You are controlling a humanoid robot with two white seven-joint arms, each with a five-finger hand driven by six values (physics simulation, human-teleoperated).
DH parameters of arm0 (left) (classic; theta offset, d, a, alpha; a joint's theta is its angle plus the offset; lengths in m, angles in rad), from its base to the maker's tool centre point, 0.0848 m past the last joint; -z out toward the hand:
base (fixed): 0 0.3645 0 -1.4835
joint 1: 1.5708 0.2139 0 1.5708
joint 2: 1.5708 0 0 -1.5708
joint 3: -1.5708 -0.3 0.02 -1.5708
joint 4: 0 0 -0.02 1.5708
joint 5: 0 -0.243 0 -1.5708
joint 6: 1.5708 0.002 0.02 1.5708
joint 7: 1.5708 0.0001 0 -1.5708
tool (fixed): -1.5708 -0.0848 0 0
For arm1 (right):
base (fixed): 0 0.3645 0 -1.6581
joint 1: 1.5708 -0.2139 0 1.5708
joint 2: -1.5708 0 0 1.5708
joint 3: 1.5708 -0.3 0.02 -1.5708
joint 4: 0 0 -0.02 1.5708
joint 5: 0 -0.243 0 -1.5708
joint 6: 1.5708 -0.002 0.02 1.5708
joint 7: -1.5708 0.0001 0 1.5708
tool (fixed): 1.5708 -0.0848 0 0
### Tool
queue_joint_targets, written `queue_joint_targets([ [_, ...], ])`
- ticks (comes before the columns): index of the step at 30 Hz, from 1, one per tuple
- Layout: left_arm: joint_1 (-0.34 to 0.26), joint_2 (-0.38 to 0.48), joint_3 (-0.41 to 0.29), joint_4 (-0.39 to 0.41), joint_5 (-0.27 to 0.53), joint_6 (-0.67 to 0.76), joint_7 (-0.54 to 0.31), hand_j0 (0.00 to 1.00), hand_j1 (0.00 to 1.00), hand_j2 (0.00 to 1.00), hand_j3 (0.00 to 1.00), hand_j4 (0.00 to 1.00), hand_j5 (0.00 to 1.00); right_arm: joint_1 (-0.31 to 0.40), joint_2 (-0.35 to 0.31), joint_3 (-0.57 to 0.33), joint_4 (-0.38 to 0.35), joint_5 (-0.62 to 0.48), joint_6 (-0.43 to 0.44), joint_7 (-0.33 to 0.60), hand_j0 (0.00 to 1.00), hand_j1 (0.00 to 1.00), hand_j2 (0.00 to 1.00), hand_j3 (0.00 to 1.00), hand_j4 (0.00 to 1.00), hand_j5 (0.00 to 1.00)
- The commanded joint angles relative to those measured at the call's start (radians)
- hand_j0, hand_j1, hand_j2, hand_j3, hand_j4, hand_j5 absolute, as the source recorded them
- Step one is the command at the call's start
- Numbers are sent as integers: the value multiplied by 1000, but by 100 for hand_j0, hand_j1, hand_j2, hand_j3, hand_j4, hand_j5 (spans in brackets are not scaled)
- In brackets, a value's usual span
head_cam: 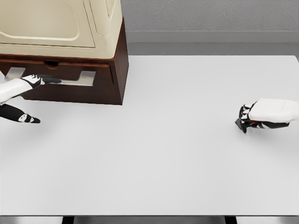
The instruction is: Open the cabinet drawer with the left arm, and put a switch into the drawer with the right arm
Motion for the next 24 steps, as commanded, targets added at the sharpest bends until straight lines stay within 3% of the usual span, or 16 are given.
queue_joint_targets([
  [1,0,28,3,-27,22,1,-2,100,100,100,100,100,100,0,12,-6,-5,-13,1,-2,41,41,41,41,41,41],
  [17,51,148,8,-116,53,1,-2,100,100,100,100,100,100,-64,92,-8,-40,-32,1,-2,41,41,41,41,41,41],
  [24,43,114,37,-104,58,1,3,100,100,100,100,100,100,-109,106,-8,-106,-63,1,2,41,41,41,41,41,41],
])
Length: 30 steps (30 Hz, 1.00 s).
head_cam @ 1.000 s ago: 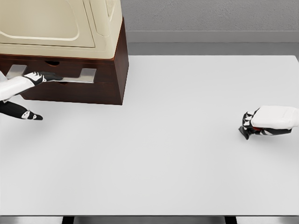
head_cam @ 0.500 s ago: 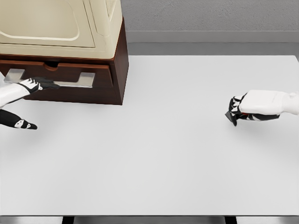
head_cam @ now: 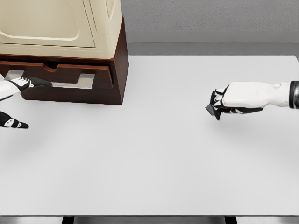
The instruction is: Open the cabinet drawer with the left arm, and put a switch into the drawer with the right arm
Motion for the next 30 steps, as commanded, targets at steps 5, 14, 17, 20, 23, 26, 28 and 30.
queue_joint_targets([
  [5,-1,-98,6,42,3,1,3,100,100,100,100,100,100,-26,6,-2,-60,-40,2,-1,41,41,41,41,41,41],
  [14,-1,-116,6,82,3,1,3,100,100,100,100,100,100,-72,75,-2,-69,-68,2,-1,41,41,41,41,41,41],
  [17,-1,-116,4,97,3,1,3,100,100,100,100,100,100,-95,91,-2,-74,-91,2,-1,41,41,41,41,41,41],
  [20,-1,-125,4,108,3,1,3,100,100,100,100,100,100,-109,107,0,-75,-100,2,-1,41,41,41,41,41,41],
  [23,-1,-141,3,129,-1,1,3,100,100,100,100,100,100,-116,140,0,-78,-106,2,-1,41,41,41,41,41,41],
  [26,4,-139,-4,128,-2,1,1,100,100,100,100,100,100,-132,175,0,-80,-107,2,-1,41,41,41,41,41,41],
  [28,8,-136,-7,120,-2,1,-2,100,100,100,100,100,100,-153,206,1,-81,-121,2,-1,41,41,41,41,41,41],
  [30,10,-127,-8,114,-2,1,-3,100,100,100,100,100,100,-173,219,1,-84,-132,2,-1,41,41,41,41,41,41],
])
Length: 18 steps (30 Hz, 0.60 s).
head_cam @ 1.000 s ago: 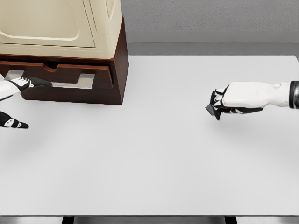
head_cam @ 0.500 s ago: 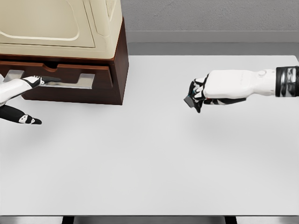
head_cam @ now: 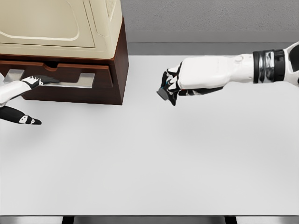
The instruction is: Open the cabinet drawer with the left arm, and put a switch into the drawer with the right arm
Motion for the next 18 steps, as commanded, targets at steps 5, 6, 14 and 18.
queue_joint_targets([
  [5,3,62,-4,-57,-3,0,-11,100,100,100,100,100,100,-18,36,-3,-4,-43,2,0,41,41,41,41,41,41],
  [6,3,73,-4,-65,-3,0,-11,100,100,100,100,100,100,-29,41,-3,-4,-53,2,0,41,41,41,41,41,41],
  [14,20,120,-4,-113,10,0,-11,100,100,100,100,100,100,-71,62,-3,-9,-86,2,0,41,41,41,41,41,41],
  [18,52,148,4,-129,12,0,-11,100,100,100,100,100,100,-77,70,-3,-4,-87,2,0,42,42,42,42,42,42],
])
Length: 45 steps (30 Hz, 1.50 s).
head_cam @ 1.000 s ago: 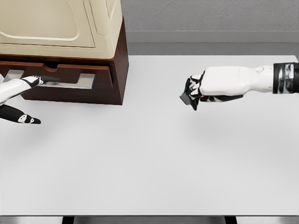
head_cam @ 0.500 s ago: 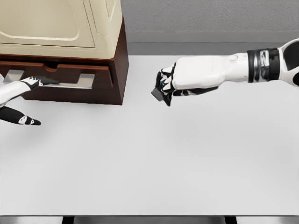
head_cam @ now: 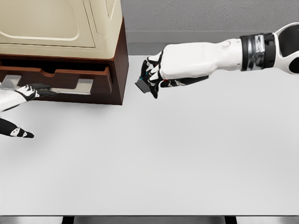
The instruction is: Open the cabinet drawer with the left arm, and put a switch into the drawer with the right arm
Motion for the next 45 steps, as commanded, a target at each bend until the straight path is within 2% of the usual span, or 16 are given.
queue_joint_targets([
  [1,0,21,8,-5,-2,2,3,100,100,100,100,100,100,0,3,0,8,-12,2,2,41,41,41,41,41,41],
  [3,2,45,9,-21,-2,2,3,100,100,100,100,100,100,-2,11,-1,14,-18,2,4,41,41,41,41,41,41],
  [5,2,60,9,-27,6,2,3,100,100,100,100,100,100,-14,46,-1,38,-19,2,7,41,41,41,41,41,41],
  [13,14,96,9,-48,12,2,4,100,100,100,100,100,100,-40,129,-1,40,-21,2,37,41,41,41,41,41,41],
  [18,15,126,9,-62,18,2,4,100,100,100,100,100,100,-63,172,-1,70,-24,2,50,41,41,41,41,41,41],
  [24,23,175,37,-82,25,2,12,100,100,100,100,100,100,-97,184,-3,81,-58,2,68,41,41,41,41,41,41],
  [29,15,159,92,-73,41,2,12,100,100,100,100,100,100,-114,209,-3,118,-68,2,82,41,41,41,41,41,41],
  [32,19,68,100,-56,31,2,11,100,100,100,100,100,100,-115,209,-3,116,-68,2,82,41,41,41,41,41,41],
  [35,22,27,87,-47,28,2,7,100,100,100,100,100,100,-115,209,-3,116,-76,2,82,41,41,41,41,41,41],
  [45,49,16,84,-39,29,2,12,100,100,100,100,100,100,-135,207,-3,116,-88,2,83,41,41,41,41,41,41],
])
